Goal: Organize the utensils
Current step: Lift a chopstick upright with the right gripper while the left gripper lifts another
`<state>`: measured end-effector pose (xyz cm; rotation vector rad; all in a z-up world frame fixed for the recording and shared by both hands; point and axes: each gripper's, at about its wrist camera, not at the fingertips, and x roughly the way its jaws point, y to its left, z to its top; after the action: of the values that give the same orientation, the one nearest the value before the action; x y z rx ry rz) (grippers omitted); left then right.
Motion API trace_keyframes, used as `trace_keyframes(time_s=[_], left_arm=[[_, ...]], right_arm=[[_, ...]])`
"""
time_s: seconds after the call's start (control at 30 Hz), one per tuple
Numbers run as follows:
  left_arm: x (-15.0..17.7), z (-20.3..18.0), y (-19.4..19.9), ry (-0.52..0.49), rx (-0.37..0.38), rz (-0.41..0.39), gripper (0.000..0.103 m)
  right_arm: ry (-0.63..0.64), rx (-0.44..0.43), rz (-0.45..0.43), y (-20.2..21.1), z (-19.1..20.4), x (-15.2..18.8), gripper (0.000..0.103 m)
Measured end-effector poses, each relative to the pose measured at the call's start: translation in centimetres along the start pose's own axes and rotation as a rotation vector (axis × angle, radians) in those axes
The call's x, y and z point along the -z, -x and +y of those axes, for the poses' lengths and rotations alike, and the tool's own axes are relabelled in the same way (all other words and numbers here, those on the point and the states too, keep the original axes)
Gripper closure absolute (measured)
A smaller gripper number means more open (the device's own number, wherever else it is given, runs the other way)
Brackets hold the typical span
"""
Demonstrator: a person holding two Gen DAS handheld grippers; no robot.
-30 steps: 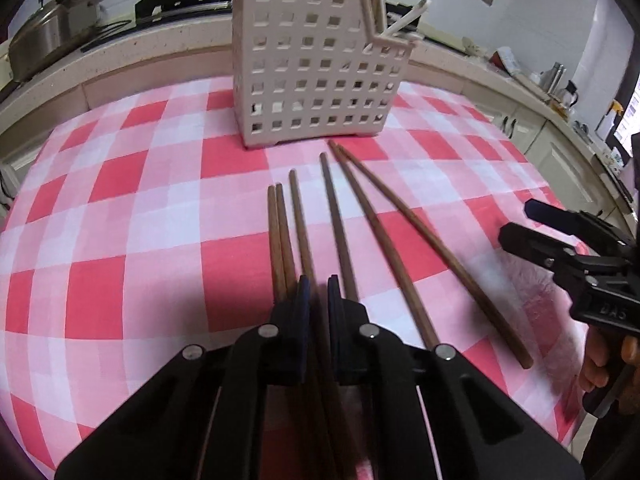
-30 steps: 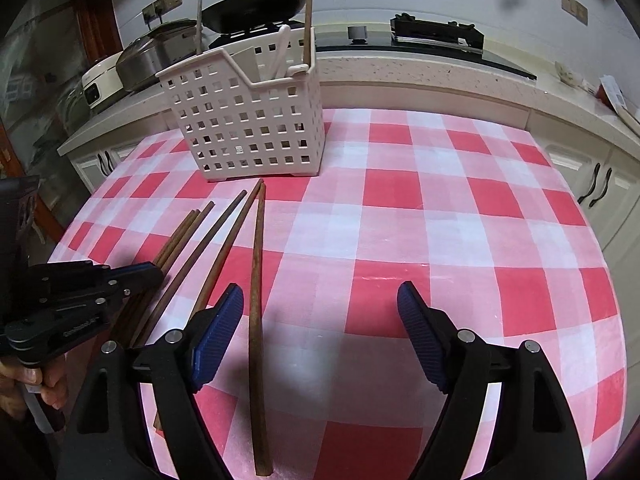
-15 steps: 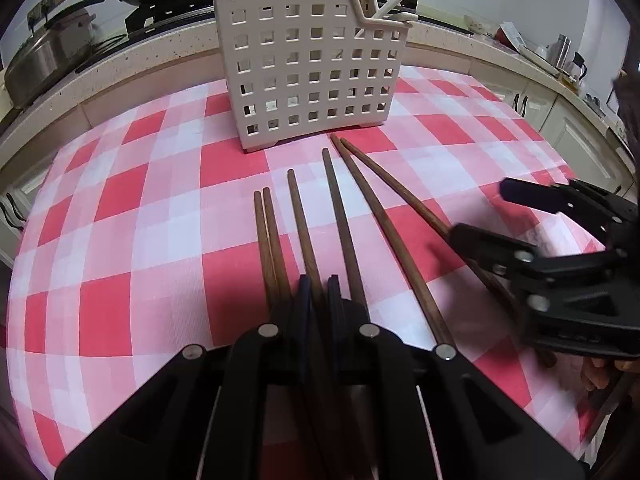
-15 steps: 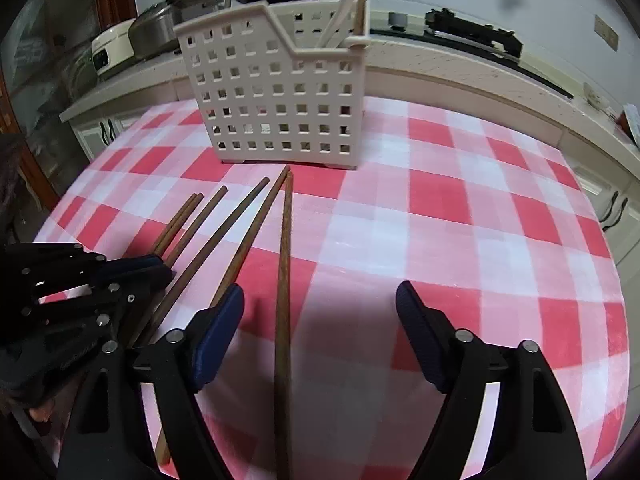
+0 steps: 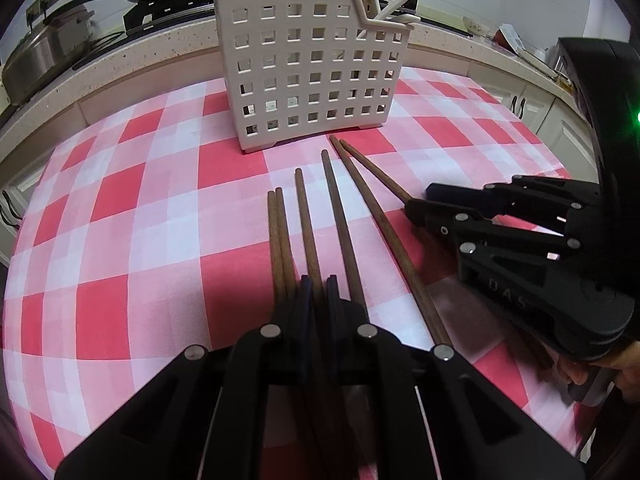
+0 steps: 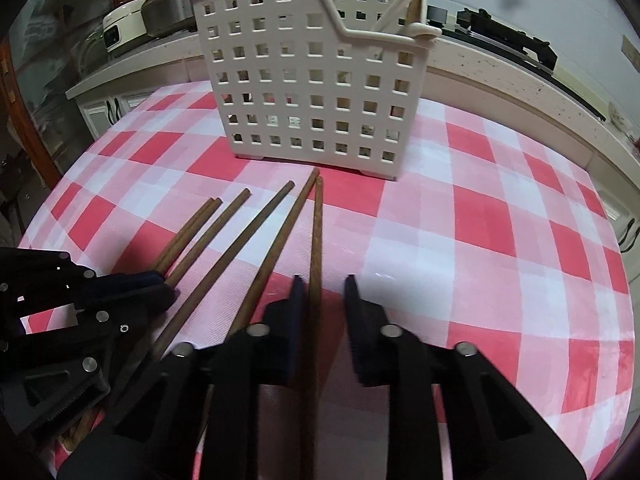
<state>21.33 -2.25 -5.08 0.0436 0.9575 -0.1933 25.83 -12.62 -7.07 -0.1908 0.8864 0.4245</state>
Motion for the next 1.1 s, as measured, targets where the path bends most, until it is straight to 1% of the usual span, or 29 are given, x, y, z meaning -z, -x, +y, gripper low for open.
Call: trace_keyframes(time_s=[0.07, 0.13, 0.3, 0.6, 0.93, 1.1], left_arm=[[0.0, 0.1, 0.1, 0.01, 0.013, -0.002, 0.096], [0.0, 0.2, 0.2, 0.016, 0.022, -0.005, 0.096], [-0.1, 0.3, 1.3, 0.019, 0.031, -0.031, 0.096], [-0.6, 1.0, 4.8, 0.053, 0.044, -0.103, 0.096], [-0.9, 1.7, 8.2, 0.087, 0.069, -0.173, 0.096], [-1.0, 1.7, 10.1, 0.088, 0.067, -0.21, 0.096]], right_arm=[[-0.004, 0.001, -0.002, 0.0, -0.1, 0.0, 0.093], [-0.024, -0.018, -0.006, 0.1, -0.5, 0.0, 0.094], [-0.063, -0.03, -0.024, 1.0, -1.3, 0.2, 0.094], [-0.118, -0.056, -0.093, 5.3, -2.8, 0.2, 0.094], [-0.139, -0.047, -0.154, 9.3, -3.5, 0.8, 0.094], [-0.141, -0.047, -0.185, 11.0, -3.7, 0.9, 0.094]])
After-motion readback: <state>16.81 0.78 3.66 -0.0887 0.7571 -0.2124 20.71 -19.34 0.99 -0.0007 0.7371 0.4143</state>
